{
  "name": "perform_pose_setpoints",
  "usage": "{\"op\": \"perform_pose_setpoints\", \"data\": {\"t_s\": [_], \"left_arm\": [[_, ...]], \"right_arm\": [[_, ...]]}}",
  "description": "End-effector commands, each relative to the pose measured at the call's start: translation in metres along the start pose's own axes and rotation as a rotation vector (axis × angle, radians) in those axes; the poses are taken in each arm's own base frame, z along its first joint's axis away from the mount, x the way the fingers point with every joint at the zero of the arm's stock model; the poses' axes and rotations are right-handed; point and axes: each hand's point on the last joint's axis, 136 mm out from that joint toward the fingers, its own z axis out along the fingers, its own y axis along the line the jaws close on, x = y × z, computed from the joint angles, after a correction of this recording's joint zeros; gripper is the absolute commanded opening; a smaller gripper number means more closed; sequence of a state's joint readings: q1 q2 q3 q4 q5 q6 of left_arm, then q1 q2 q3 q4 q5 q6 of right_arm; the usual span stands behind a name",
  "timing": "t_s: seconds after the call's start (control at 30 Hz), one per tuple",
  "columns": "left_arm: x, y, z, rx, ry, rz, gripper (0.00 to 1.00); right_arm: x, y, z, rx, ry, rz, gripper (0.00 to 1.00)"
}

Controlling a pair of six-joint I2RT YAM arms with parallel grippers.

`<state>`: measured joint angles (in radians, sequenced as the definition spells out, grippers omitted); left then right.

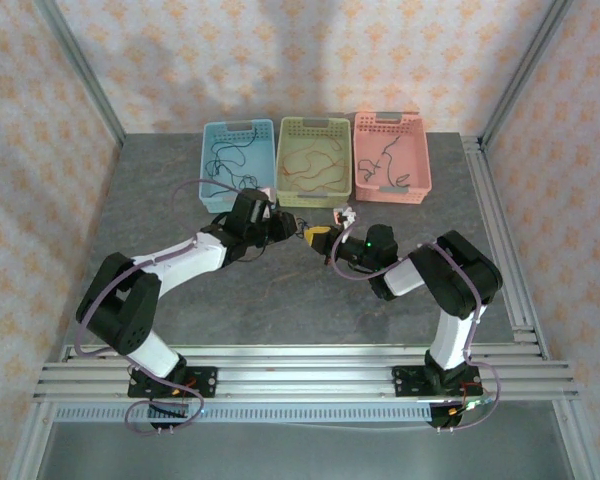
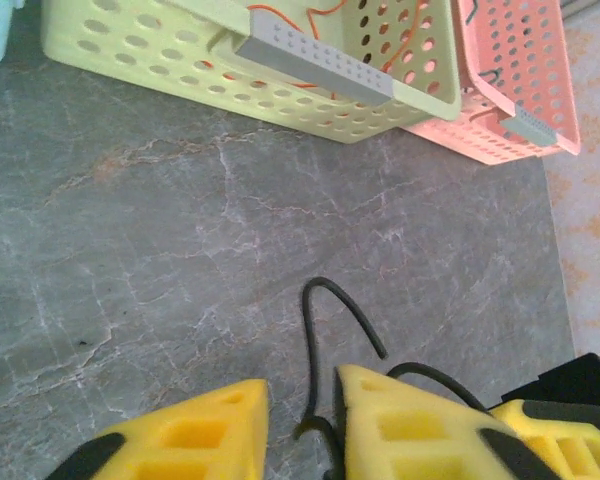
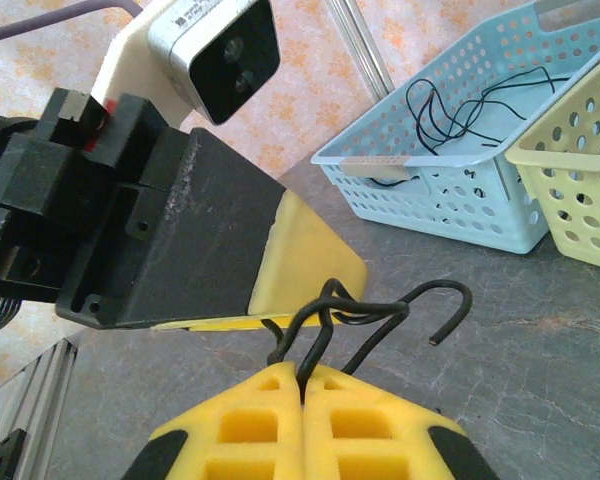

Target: Untangle the cables

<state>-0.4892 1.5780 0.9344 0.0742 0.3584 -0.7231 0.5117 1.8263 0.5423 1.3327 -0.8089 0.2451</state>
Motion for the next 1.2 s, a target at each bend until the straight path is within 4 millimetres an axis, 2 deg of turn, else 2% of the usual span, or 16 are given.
{"op": "perform_pose_setpoints", "data": {"t_s": [0.0, 0.07, 0.17, 0.33, 0.5, 0.7, 0.87, 0.97, 1.07, 1.17], "left_arm": [[-0.012, -0.010, 0.002, 0.027, -0.031, -0.005, 0.09], [-0.015, -0.011, -0.001, 0.026, -0.046, -0.005, 0.00], [-0.021, -0.008, -0.009, -0.002, -0.088, 0.000, 0.00], [-0.036, 0.006, -0.034, -0.068, -0.224, -0.010, 0.00], [-0.055, 0.003, -0.071, -0.085, -0.351, -0.008, 0.00], [-0.077, -0.004, -0.123, -0.126, -0.477, 0.021, 0.00], [-0.086, 0.000, -0.153, -0.158, -0.542, 0.014, 0.00], [-0.083, -0.003, -0.154, -0.141, -0.521, 0.041, 0.00], [-0.074, -0.008, -0.138, -0.119, -0.442, 0.075, 0.00], [-0.063, 0.004, -0.112, -0.194, -0.333, 0.117, 0.00]], "right_arm": [[-0.007, 0.011, 0.001, -0.045, -0.028, -0.054, 0.00], [-0.007, 0.011, 0.001, -0.042, -0.029, -0.056, 0.00], [-0.008, 0.009, 0.000, -0.028, -0.034, -0.059, 0.00], [-0.007, -0.011, -0.003, 0.094, -0.034, -0.057, 0.00], [-0.003, -0.028, -0.007, 0.197, -0.004, -0.068, 0.00], [0.000, -0.034, -0.010, 0.244, 0.013, -0.091, 0.00], [-0.003, -0.035, -0.012, 0.263, 0.002, -0.114, 0.00], [-0.005, -0.032, -0.013, 0.250, -0.011, -0.118, 0.00], [-0.009, -0.021, -0.012, 0.195, -0.042, -0.136, 0.15], [-0.010, -0.010, -0.012, 0.157, -0.060, -0.172, 0.23]]}}
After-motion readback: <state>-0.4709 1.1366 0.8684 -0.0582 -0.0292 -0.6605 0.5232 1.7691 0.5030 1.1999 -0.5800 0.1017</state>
